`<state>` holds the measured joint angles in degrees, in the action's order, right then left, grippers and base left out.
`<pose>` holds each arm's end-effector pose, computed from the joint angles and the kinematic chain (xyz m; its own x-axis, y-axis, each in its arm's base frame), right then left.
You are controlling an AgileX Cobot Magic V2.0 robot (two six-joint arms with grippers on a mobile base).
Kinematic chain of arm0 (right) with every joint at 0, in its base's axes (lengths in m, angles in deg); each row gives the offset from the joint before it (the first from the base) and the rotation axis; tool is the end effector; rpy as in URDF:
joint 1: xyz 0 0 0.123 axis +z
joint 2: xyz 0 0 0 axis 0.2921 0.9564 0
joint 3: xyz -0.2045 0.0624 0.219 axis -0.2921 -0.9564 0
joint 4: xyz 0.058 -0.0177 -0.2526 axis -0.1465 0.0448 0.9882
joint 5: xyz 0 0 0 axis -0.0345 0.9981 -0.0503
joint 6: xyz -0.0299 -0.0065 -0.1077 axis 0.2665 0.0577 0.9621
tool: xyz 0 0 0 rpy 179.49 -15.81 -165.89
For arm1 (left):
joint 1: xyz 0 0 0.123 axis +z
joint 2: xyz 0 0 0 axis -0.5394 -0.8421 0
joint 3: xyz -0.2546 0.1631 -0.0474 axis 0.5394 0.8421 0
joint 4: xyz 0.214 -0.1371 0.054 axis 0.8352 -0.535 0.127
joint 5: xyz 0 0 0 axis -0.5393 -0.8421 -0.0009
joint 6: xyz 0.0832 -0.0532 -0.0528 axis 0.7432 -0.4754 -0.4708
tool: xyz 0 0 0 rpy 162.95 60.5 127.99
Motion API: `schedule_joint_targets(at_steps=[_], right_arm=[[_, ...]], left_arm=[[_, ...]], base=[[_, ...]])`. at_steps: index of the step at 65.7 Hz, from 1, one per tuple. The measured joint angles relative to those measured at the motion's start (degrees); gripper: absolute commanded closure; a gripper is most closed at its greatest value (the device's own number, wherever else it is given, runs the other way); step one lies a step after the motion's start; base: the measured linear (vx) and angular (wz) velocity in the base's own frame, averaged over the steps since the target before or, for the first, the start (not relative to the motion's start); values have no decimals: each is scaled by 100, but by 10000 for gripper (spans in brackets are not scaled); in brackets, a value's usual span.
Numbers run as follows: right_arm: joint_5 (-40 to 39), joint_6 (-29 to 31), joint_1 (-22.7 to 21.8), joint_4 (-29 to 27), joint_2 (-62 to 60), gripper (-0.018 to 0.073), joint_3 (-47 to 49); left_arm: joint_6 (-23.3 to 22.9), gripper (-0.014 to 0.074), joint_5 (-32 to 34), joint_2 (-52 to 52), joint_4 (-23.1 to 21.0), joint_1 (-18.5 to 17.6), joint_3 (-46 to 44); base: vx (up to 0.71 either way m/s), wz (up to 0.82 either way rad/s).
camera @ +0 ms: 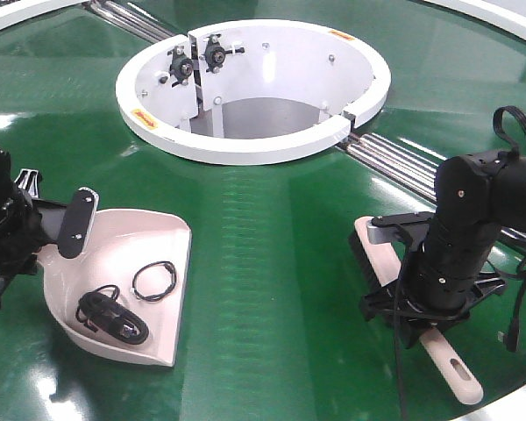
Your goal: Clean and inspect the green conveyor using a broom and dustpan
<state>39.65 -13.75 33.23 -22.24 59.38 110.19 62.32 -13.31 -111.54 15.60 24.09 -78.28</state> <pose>0.2923 0.0907 0.1944 -0.9697 -0.2342 0.0699 -0.2315 0.9718 0.0445 0.3396 -0.0281 0.2222 -0.0413 0.9872 0.1540 0.9518 -0.0080 0.3067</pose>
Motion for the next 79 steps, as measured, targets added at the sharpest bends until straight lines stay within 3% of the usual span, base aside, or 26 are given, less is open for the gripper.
schedule_joint_targets(at_steps=[20,44,56,79], right_arm=[[-32,5,0,0,0,344,0],[-113,17,0,0,0,107,0],[-167,24,0,7,-60,50,0],[-359,29,0,182,-699,52,0]], left_arm=[[0,340,-22,0,-23,0,0],[-5,59,-71,0,-370,0,0],[-10,36,-179,0,-511,0,0],[-78,36,-570,355,-1043,0,0]], base=[[0,0],[0,0],[0,0],[0,0]])
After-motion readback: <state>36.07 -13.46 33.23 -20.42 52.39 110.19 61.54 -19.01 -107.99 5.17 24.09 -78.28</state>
